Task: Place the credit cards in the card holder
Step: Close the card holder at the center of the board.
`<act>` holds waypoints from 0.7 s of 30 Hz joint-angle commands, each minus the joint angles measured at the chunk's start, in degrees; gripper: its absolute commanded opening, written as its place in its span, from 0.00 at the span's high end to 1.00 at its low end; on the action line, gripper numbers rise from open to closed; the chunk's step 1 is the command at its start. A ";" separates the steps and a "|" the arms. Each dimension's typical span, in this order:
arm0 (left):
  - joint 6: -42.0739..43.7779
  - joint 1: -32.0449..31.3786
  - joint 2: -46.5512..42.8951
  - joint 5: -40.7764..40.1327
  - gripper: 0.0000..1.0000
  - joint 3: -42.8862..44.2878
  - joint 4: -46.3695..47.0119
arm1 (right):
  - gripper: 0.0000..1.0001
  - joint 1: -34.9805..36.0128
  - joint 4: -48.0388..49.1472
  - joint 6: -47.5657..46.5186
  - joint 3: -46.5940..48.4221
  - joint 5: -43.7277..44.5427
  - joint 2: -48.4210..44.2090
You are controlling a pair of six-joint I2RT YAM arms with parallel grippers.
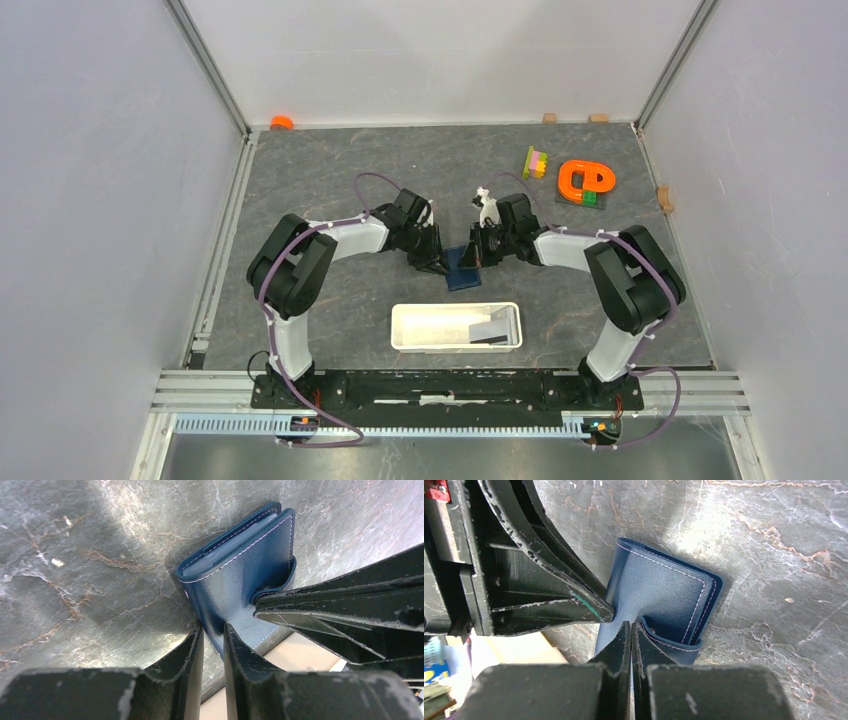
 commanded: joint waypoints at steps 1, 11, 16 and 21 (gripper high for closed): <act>1.58 -0.28 1.56 -2.59 0.74 1.16 -1.80 | 1.00 -3.00 -4.07 -1.60 -4.30 6.56 7.81; 2.48 0.18 1.14 -3.02 0.74 1.41 -1.96 | 1.00 -7.07 -4.90 -0.08 -5.25 5.64 12.29; 3.30 0.26 0.20 -2.91 0.74 1.45 -1.84 | 1.00 -7.87 -3.33 1.54 -5.27 4.80 14.91; 3.81 0.27 -1.18 -3.36 0.74 1.29 -1.84 | 1.00 -8.24 -1.37 3.46 -5.27 4.19 17.33</act>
